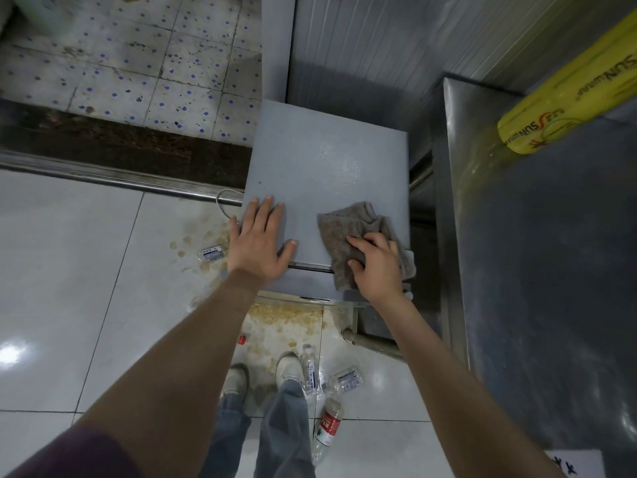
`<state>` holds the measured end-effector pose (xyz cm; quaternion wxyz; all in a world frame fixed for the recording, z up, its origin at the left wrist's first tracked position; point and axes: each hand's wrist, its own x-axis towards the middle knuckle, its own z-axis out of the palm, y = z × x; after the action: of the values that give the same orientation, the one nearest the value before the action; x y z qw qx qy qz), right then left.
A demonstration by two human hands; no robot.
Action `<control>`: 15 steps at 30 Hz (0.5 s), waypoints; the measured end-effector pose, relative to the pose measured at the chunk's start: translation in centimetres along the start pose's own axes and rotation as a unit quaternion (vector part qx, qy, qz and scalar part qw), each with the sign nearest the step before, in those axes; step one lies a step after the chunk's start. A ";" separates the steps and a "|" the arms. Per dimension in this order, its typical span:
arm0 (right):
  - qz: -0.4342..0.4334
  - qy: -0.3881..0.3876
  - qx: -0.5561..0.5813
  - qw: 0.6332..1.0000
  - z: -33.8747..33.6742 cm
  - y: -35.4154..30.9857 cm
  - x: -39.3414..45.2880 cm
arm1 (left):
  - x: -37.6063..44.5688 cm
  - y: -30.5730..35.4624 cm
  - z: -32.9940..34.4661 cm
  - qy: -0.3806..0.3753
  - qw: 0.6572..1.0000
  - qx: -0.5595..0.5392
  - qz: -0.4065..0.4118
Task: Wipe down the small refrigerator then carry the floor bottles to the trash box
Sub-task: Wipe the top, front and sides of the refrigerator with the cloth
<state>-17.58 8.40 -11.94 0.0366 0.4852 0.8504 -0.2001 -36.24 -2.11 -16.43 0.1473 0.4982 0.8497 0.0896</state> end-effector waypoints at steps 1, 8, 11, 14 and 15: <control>0.003 0.001 0.003 1.000 0.1 -0.1 -0.1 | 0.0 0.0 0.0 -0.002 1.000 0.005 0.002; 0.039 0.016 0.021 0.999 0.4 -0.8 -0.4 | -0.4 0.0 -0.4 -0.025 1.000 0.016 0.011; 0.039 0.009 0.029 0.999 0.1 -0.9 -0.5 | -1.0 -0.7 -0.8 -0.025 0.999 0.025 0.035; 0.040 0.000 0.020 0.999 0.2 -0.7 -1.5 | -2.2 -1.3 -1.0 -0.033 0.998 0.026 0.044; 0.045 0.003 0.023 0.999 0.3 -0.7 -2.0 | -2.6 -1.4 -1.1 -0.034 0.998 0.028 0.047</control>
<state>-17.13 6.37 -11.48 0.0323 0.5245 0.8229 -0.2163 -36.58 -5.07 -15.42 0.1583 0.5441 0.8220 0.0557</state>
